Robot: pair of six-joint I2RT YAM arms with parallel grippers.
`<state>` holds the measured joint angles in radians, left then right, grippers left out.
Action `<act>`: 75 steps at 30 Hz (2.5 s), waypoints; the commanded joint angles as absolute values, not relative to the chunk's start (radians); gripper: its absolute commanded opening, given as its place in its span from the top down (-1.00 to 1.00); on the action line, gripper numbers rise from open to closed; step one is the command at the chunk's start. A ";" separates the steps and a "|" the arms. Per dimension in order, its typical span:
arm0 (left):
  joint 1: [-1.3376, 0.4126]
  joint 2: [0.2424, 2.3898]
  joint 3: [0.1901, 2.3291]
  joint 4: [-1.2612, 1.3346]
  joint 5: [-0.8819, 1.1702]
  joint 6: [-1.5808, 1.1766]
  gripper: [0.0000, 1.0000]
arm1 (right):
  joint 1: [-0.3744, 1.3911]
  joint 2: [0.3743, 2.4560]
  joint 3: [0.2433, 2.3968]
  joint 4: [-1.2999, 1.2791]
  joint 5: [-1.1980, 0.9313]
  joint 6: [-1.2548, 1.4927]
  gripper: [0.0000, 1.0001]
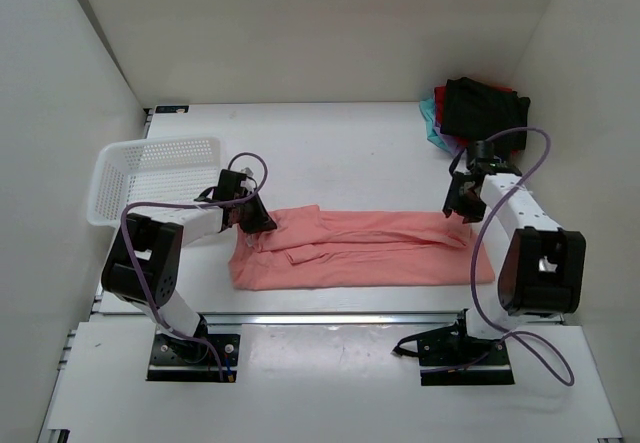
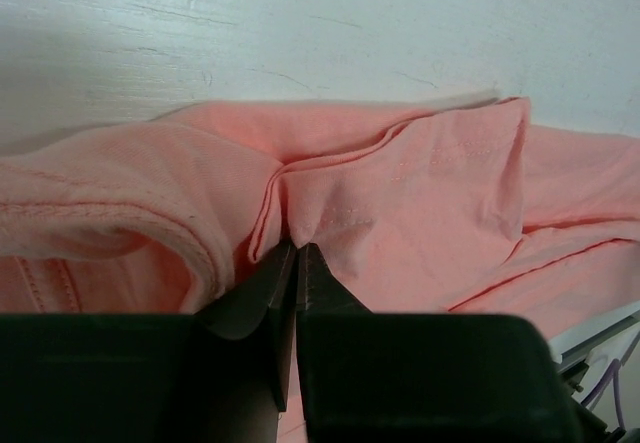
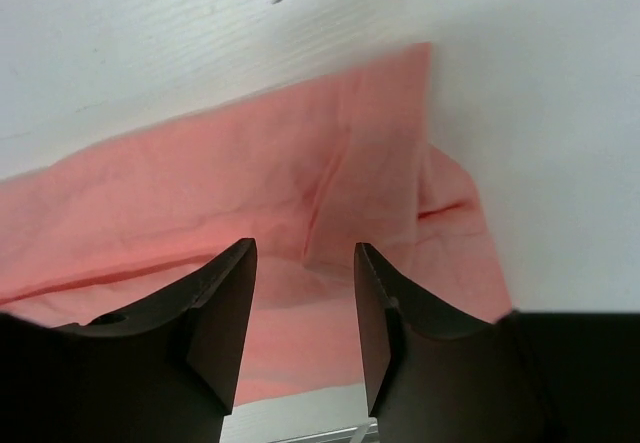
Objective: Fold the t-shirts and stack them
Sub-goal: Fold the other side of the tshirt into a rectangle, then rotate the tshirt 90 degrees
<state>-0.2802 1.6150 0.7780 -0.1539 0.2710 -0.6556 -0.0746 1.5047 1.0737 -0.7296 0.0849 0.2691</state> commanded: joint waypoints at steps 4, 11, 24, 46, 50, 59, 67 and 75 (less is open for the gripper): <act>-0.284 1.556 0.759 -0.158 0.285 -0.657 0.72 | -0.006 1.598 1.104 -0.752 0.173 0.242 0.09; -0.281 1.560 0.752 -0.161 0.285 -0.661 0.70 | 0.055 1.699 1.160 -0.842 0.369 0.222 0.20; -0.267 1.568 0.752 -0.173 0.273 -0.647 0.91 | -0.130 1.615 1.169 -0.827 0.354 0.229 0.99; -0.244 1.520 0.719 -0.189 0.264 -0.623 0.91 | -0.370 1.658 1.126 -0.824 0.434 0.181 0.99; -0.247 1.506 0.707 -0.195 0.262 -0.626 0.91 | -0.357 1.660 1.144 -0.839 0.423 0.190 0.51; -0.343 1.467 0.776 -0.226 0.277 -0.612 1.00 | -0.198 1.574 1.178 -0.788 0.201 0.088 1.00; -0.497 1.437 0.657 -0.207 0.267 -0.771 1.00 | -0.026 1.623 1.091 -0.681 0.022 0.110 1.00; -0.477 1.621 0.776 -0.348 0.131 -0.735 1.00 | -0.101 1.709 1.055 -0.698 -0.008 0.179 1.00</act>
